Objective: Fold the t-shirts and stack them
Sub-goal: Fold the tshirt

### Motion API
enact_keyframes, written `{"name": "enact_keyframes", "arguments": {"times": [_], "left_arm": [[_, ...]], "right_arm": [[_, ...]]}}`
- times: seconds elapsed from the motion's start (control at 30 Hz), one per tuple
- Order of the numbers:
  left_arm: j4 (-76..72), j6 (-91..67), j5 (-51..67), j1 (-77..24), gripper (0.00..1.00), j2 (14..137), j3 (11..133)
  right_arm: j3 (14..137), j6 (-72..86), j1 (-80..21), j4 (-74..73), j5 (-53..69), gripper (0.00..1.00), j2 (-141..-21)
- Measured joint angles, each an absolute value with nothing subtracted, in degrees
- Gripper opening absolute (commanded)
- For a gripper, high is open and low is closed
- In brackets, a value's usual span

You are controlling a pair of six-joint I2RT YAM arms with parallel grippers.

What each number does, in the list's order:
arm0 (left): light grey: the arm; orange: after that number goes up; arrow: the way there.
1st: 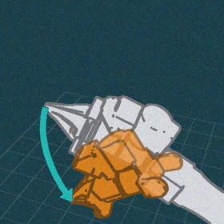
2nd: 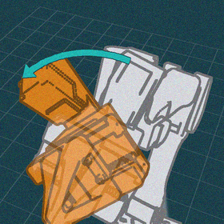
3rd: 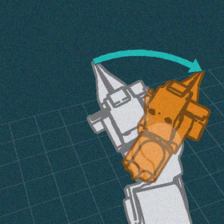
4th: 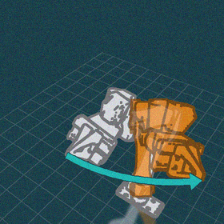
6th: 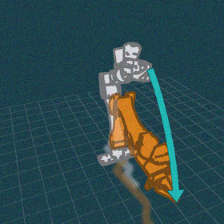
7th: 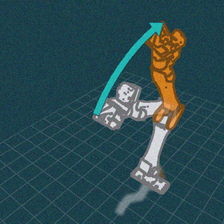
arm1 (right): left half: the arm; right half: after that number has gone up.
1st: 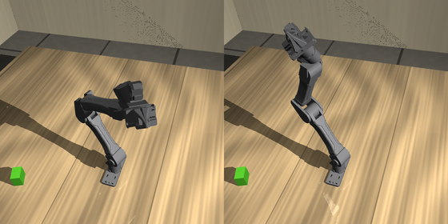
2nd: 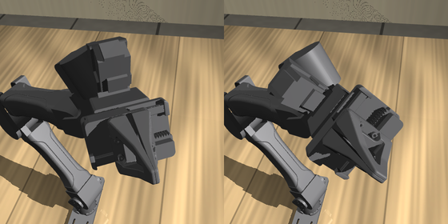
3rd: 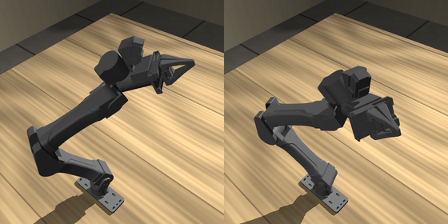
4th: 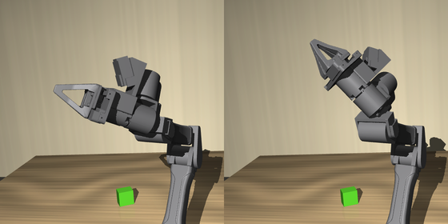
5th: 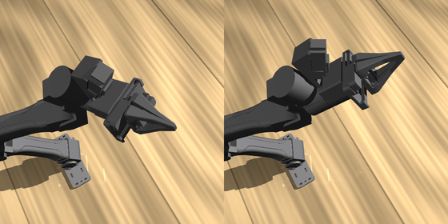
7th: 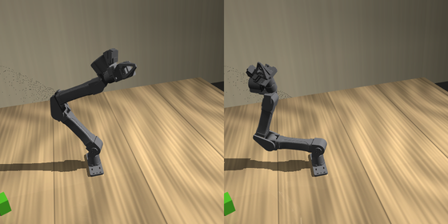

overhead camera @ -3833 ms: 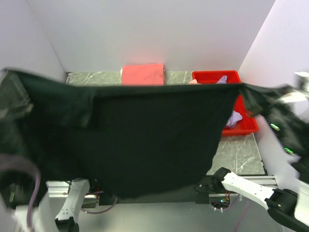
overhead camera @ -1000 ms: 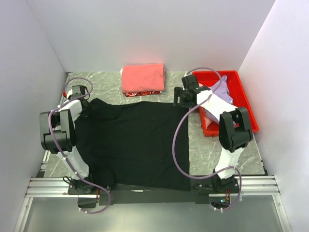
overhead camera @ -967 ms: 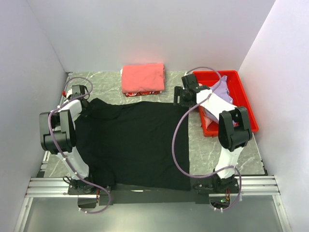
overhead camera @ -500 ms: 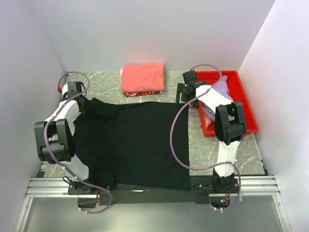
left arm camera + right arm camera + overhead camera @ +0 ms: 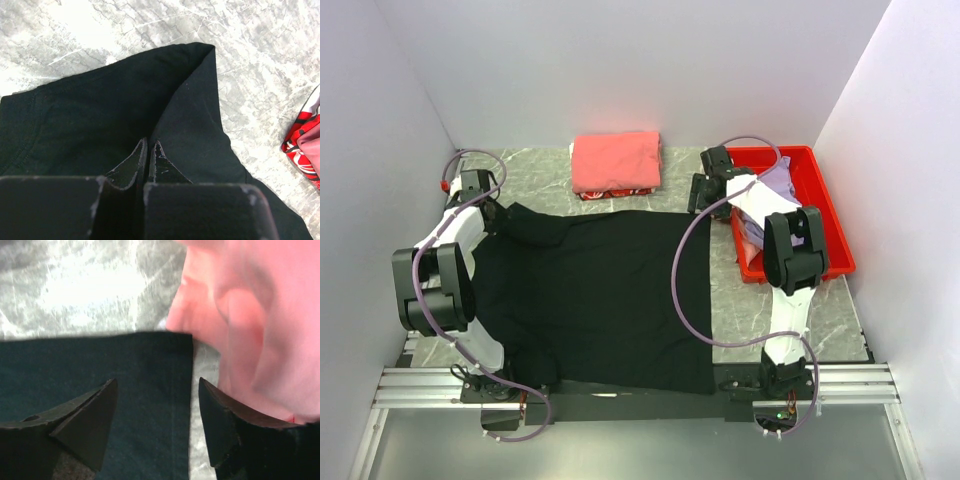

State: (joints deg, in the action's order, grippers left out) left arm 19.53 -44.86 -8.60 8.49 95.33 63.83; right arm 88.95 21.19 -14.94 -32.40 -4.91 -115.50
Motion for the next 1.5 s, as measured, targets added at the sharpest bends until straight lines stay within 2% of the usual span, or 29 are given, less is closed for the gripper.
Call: {"name": "enact_keyframes", "arguments": {"times": [0.07,0.7,0.8,0.83,1.0,1.07,1.1,1.23,1.5], "left_arm": [[19.51,-44.99,-8.62,8.49,0.01,95.09,63.72],[19.81,-46.30,-8.91,8.49,0.01,91.53,63.44],[19.84,-46.33,-8.88,8.49,0.01,91.53,63.44],[19.84,-46.35,-8.88,8.49,0.01,91.53,63.44],[19.88,-46.41,-8.88,8.49,0.01,91.53,63.44],[19.92,-46.41,-8.88,8.49,0.01,91.44,63.44],[19.97,-46.41,-8.88,8.49,0.01,91.37,63.44],[20.10,-46.48,-8.88,8.49,0.01,90.80,63.44],[20.80,-47.66,-8.91,8.49,0.01,86.63,62.24]], "right_arm": [[89.86,21.43,-14.79,-32.36,-4.89,0.67,-116.49],[91.85,22.72,-14.26,-31.92,-4.89,0.65,-122.17],[92.07,22.74,-14.13,-31.29,-4.95,0.56,-122.69],[92.09,22.72,-14.06,-31.27,-4.97,0.50,-122.74],[92.12,22.87,-13.54,-31.22,-4.89,0.43,-122.76],[92.12,22.70,-13.50,-31.27,-4.91,0.29,-122.83],[92.14,22.65,-13.50,-31.27,-4.89,0.26,-122.85],[92.14,22.57,-13.50,-31.18,-4.95,0.03,-122.87],[90.48,20.27,-13.58,-29.56,-5.15,0.00,-121.49]]}}
